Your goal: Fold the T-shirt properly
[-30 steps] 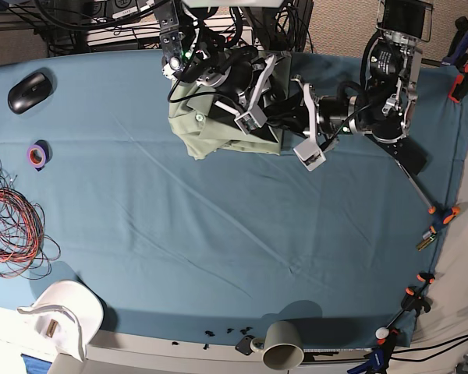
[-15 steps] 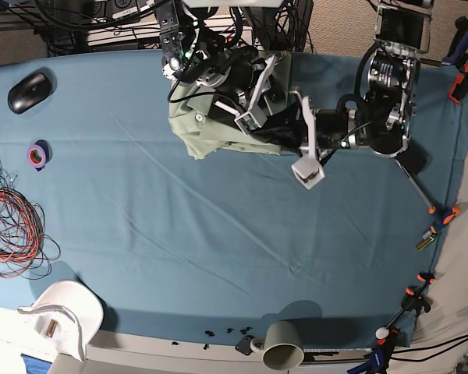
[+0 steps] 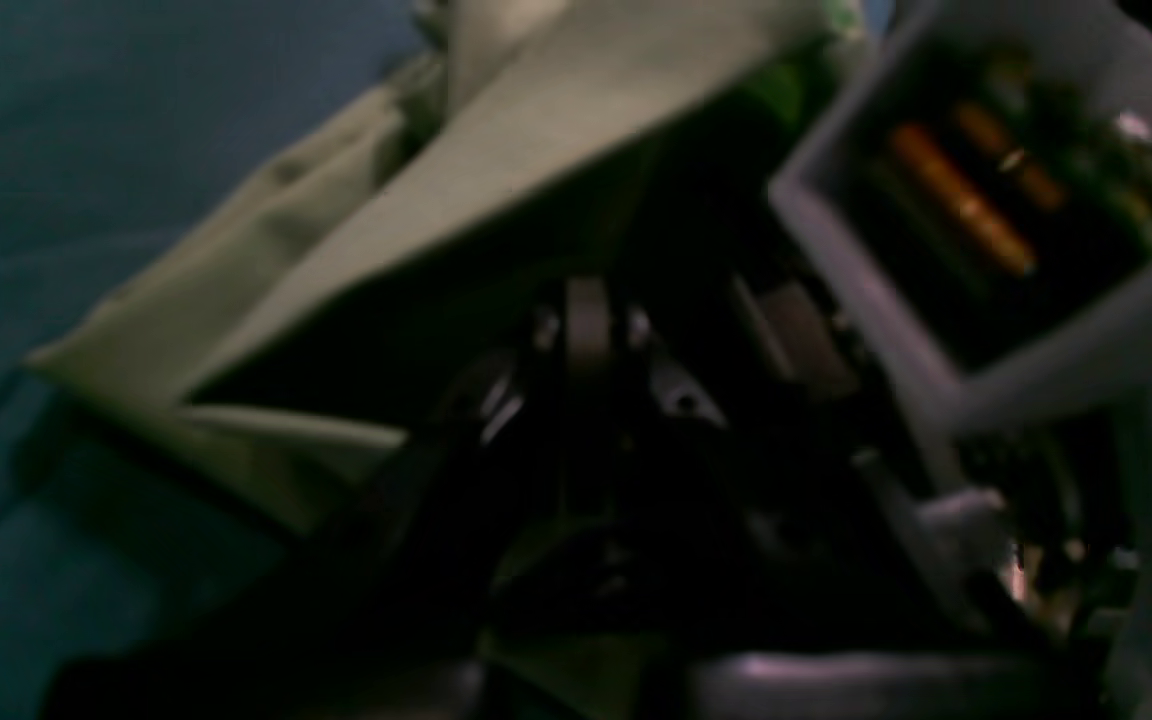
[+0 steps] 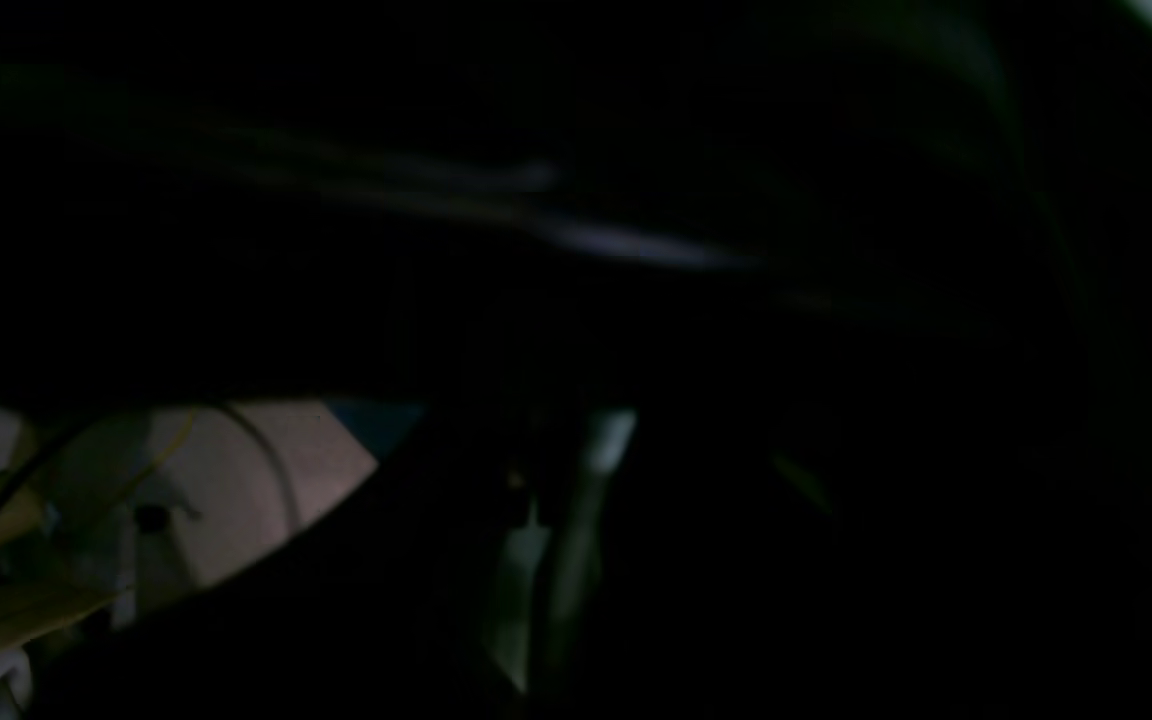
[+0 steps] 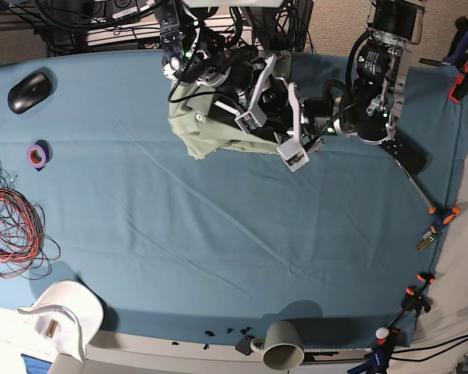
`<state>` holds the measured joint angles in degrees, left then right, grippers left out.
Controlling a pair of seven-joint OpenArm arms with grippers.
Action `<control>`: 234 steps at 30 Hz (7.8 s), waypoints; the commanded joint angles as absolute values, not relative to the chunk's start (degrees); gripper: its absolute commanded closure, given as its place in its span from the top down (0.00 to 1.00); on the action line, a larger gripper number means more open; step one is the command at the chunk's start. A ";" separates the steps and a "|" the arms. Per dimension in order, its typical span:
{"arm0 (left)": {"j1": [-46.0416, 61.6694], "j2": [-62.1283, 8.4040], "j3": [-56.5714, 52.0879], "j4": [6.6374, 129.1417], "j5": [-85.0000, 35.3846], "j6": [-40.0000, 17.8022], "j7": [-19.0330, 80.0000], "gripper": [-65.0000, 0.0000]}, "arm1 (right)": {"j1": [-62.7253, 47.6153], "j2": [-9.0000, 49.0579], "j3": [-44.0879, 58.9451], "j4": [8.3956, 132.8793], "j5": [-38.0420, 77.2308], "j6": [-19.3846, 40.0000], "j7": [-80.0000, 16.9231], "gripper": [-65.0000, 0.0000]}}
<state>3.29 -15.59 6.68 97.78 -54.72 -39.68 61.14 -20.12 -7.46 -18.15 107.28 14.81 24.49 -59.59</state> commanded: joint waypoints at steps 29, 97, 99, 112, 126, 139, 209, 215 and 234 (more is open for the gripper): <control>1.28 -19.51 6.52 98.72 -46.68 -38.81 59.94 0.00 | -19.86 -7.77 -18.33 114.58 19.92 25.06 -63.66 0.00; 7.44 -33.61 2.04 98.76 -45.91 -31.24 66.89 0.38 | -0.60 4.47 14.20 102.15 30.57 29.06 -65.91 0.55; 9.41 -33.65 2.04 99.02 -46.39 -31.24 67.33 0.38 | 1.41 4.93 14.22 99.74 33.23 30.92 -69.32 0.55; 22.79 -32.99 2.07 109.82 -46.41 -29.76 66.98 0.38 | 1.58 6.55 11.66 97.78 48.18 40.00 -79.53 0.55; 25.06 -24.27 2.07 112.14 -44.34 -29.32 64.14 0.38 | 1.61 6.50 10.50 97.78 47.94 40.00 -79.29 0.23; 25.08 -23.33 2.07 117.49 -42.33 -28.23 63.37 0.38 | 1.61 6.50 10.50 97.78 47.97 40.00 -79.22 0.23; 22.04 -28.64 2.07 111.11 -38.79 -25.02 63.16 0.40 | 3.18 6.33 20.93 97.58 46.48 39.57 -74.59 0.36; 23.14 -27.97 2.07 111.11 -41.19 -25.50 63.16 0.40 | 3.33 6.33 15.90 94.61 46.48 38.70 -74.76 0.36; 23.38 -25.39 2.11 111.13 -46.87 -27.40 64.25 0.40 | 3.36 6.20 7.18 87.20 48.34 37.67 -76.47 0.00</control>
<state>23.03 -25.06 2.17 110.72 -46.65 -27.42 63.22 2.37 5.85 7.03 86.43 47.79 37.36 -76.90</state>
